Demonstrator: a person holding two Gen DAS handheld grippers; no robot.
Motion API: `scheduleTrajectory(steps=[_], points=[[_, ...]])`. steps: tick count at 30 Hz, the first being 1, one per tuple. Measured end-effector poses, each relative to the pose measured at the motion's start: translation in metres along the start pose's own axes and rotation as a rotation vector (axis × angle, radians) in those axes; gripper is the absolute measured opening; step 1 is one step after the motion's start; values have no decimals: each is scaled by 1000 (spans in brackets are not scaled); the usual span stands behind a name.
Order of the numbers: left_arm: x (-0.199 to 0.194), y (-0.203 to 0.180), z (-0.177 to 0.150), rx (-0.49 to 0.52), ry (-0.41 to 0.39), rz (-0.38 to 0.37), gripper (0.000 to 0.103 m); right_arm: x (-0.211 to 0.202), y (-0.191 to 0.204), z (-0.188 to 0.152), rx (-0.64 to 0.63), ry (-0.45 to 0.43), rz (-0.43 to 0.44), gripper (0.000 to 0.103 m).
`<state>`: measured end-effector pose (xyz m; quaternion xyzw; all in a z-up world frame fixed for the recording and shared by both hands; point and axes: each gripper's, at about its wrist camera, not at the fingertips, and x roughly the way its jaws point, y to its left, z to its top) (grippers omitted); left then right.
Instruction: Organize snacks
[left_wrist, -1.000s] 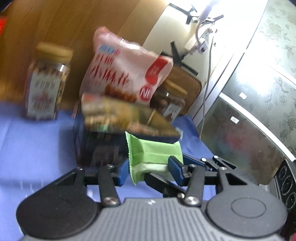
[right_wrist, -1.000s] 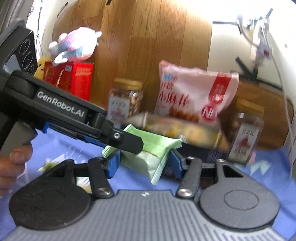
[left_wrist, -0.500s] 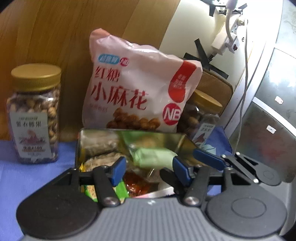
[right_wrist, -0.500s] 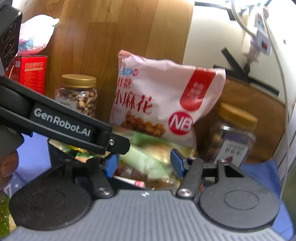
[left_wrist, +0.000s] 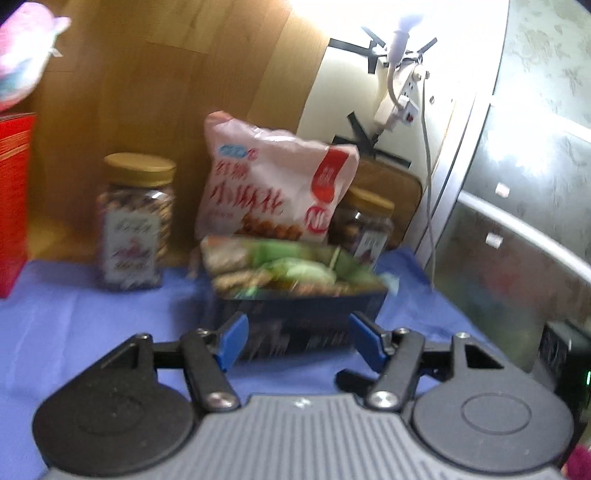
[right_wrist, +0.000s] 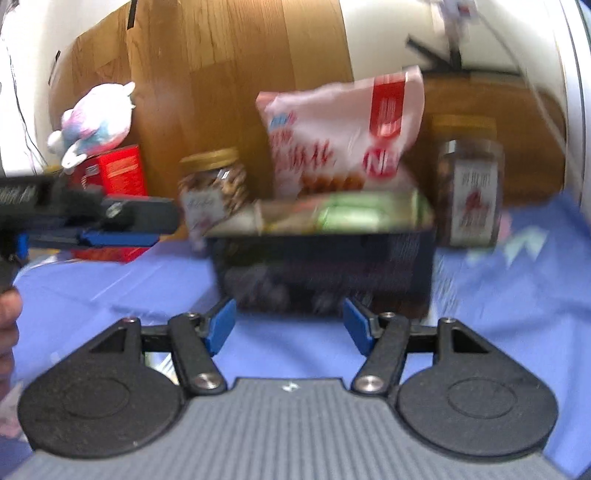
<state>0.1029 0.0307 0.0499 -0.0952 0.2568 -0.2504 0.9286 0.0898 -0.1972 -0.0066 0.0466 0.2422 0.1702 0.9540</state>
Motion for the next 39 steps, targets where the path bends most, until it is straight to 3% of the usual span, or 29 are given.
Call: scheduleTrajectory(steps=[4,10,17,39], points=[[-30,11,-31,17,6,84,62,-5,8,-15,77,59,51,67],[-49,52,-61,-92,25,193,62,-3,14,-25,107,85,39,67],[-47,73,-68,-180,26,184,64,-6,11,-28,125,79,32,69],[-48,73,-70,-187,23,173,67,-4,15,-29,89,78,33,72]])
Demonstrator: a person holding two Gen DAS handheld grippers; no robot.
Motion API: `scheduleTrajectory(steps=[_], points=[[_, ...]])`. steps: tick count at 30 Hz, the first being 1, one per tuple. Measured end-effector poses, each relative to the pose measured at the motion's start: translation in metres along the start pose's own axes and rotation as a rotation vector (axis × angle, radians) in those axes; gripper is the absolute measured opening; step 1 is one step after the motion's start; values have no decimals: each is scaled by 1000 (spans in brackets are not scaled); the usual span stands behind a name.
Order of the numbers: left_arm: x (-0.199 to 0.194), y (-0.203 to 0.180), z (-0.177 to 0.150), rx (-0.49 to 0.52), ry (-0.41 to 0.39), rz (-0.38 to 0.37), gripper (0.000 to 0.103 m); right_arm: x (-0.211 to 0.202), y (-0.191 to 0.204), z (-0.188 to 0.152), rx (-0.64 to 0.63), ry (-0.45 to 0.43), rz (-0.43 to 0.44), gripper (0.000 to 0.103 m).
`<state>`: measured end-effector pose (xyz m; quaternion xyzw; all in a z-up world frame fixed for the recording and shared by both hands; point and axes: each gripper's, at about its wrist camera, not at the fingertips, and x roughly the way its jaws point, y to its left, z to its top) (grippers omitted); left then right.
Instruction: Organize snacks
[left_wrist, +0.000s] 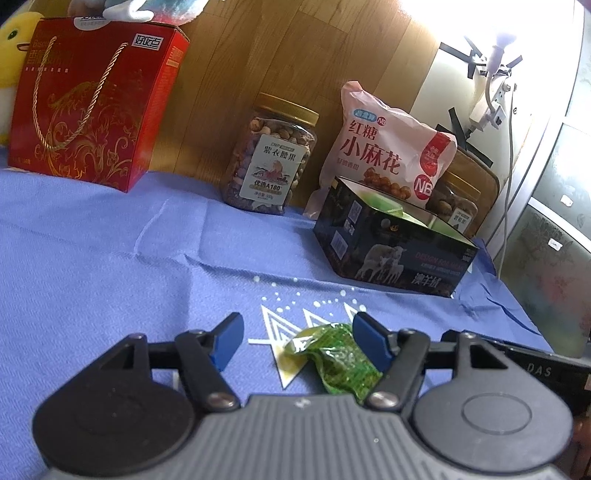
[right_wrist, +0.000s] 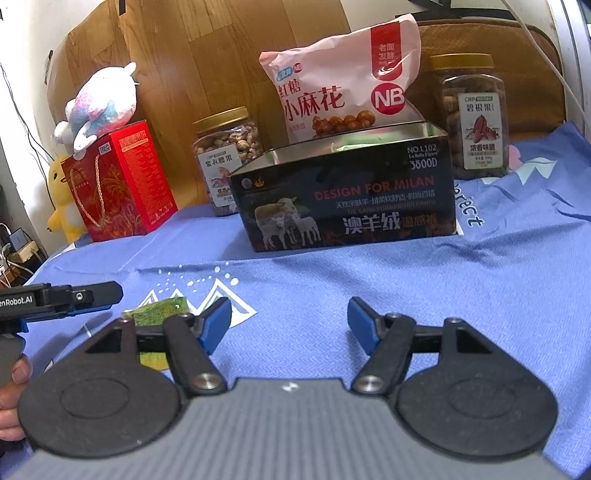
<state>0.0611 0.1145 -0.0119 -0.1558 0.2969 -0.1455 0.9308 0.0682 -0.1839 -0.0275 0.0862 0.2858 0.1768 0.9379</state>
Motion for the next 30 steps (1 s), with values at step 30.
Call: scheduleTrajectory(steps=[30], points=[[1,-1,0,3,2,2,68,-2,1,-1,-6,-6,1,72]])
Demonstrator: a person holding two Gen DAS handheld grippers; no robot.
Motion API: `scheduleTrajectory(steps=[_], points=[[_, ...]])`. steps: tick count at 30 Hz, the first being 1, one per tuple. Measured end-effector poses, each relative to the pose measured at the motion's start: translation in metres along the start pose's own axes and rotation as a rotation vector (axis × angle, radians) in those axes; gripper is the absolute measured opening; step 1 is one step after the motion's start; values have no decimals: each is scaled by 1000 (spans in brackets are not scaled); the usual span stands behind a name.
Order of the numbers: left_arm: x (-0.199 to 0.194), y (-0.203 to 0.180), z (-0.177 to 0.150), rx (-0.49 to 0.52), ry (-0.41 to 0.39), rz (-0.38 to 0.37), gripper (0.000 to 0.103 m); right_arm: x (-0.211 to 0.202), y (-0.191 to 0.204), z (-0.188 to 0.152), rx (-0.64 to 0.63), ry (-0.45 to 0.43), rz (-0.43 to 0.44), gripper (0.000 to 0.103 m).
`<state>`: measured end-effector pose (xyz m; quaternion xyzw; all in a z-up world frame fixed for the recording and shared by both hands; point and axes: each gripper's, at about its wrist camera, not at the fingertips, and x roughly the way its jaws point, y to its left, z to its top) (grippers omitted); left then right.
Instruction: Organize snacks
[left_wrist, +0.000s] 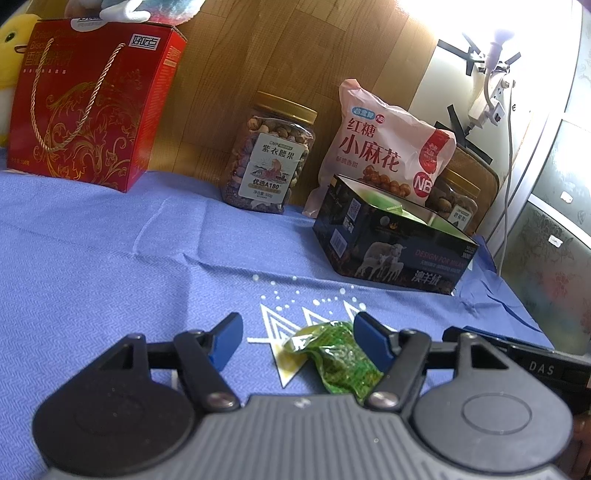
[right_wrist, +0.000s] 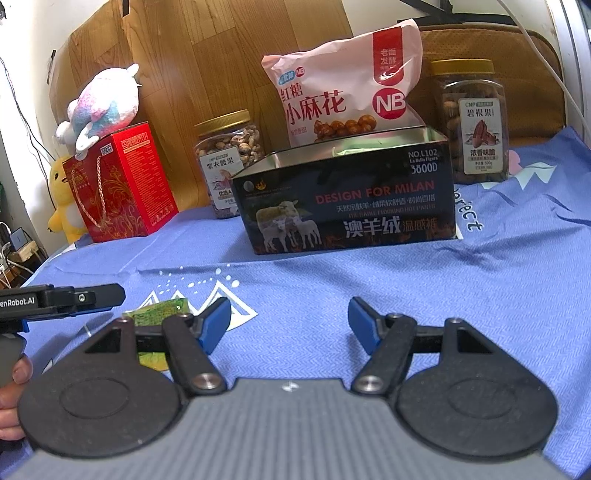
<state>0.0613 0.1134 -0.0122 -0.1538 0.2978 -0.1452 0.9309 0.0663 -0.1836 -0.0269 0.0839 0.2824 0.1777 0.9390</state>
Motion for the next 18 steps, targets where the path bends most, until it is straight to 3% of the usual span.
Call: scheduleTrajectory(steps=[13,18], points=[[0,2,1,-1,11,-18,68,0,3,2,-18,9,7,72],[-9,14,8,-81,31,-90,68,2,16,1,-99,91,129,76]])
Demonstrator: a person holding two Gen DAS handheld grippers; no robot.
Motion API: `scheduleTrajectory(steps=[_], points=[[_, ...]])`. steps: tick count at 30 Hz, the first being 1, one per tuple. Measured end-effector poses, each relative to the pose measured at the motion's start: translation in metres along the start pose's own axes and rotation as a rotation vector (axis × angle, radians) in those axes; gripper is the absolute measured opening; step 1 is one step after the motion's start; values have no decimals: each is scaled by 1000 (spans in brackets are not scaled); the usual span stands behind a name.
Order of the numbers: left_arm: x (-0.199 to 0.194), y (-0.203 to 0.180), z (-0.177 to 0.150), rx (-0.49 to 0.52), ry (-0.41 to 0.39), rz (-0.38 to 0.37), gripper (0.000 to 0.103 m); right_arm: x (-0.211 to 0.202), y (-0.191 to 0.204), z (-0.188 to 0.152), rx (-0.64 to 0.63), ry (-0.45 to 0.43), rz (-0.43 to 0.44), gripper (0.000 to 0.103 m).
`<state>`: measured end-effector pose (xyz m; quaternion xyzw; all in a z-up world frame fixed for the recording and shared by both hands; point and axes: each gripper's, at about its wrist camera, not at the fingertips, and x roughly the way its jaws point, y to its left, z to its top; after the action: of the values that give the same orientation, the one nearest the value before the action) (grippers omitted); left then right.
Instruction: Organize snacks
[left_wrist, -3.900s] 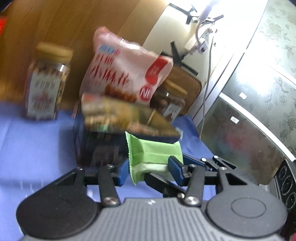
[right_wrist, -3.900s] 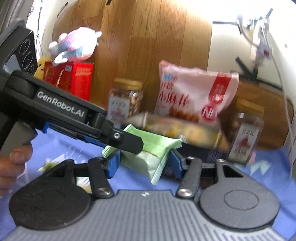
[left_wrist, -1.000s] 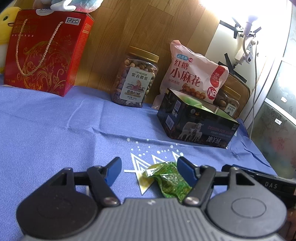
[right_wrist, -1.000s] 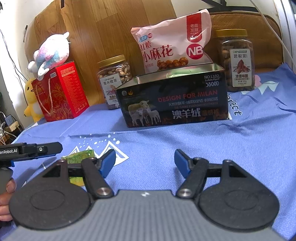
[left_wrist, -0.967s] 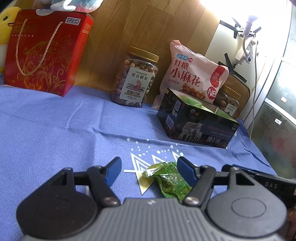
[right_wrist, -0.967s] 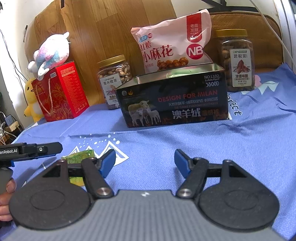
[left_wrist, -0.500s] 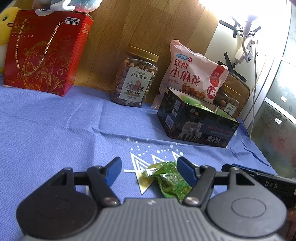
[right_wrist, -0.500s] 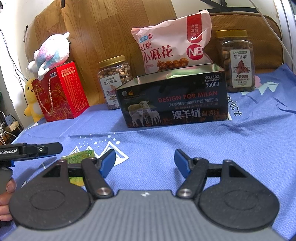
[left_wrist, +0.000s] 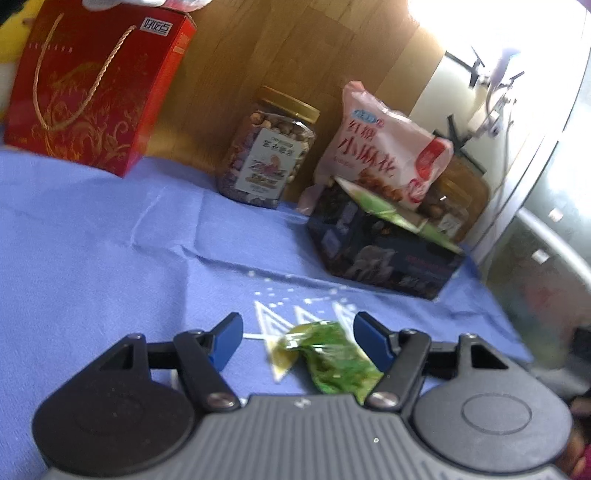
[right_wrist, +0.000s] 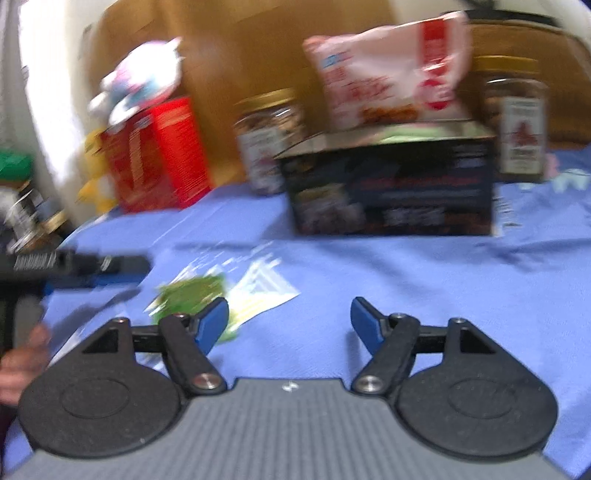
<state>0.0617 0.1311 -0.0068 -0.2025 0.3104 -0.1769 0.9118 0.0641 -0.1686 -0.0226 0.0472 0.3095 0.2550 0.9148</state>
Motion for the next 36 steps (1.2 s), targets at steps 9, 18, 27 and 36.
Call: scheduleTrajectory(steps=[9,18,27,36], points=[[6,-6,0,-55,117,-83,68,33,41,2,-266,115,66,78],[44,-21,-4,-37,175,-105,60,55,58,7,-325,124,114,75],[40,-29,2,-37,143,-79,42,41,62,1,-322,24,68,42],[60,-101,69,158,67,-115,43,14,28,54,-294,-179,-32,41]])
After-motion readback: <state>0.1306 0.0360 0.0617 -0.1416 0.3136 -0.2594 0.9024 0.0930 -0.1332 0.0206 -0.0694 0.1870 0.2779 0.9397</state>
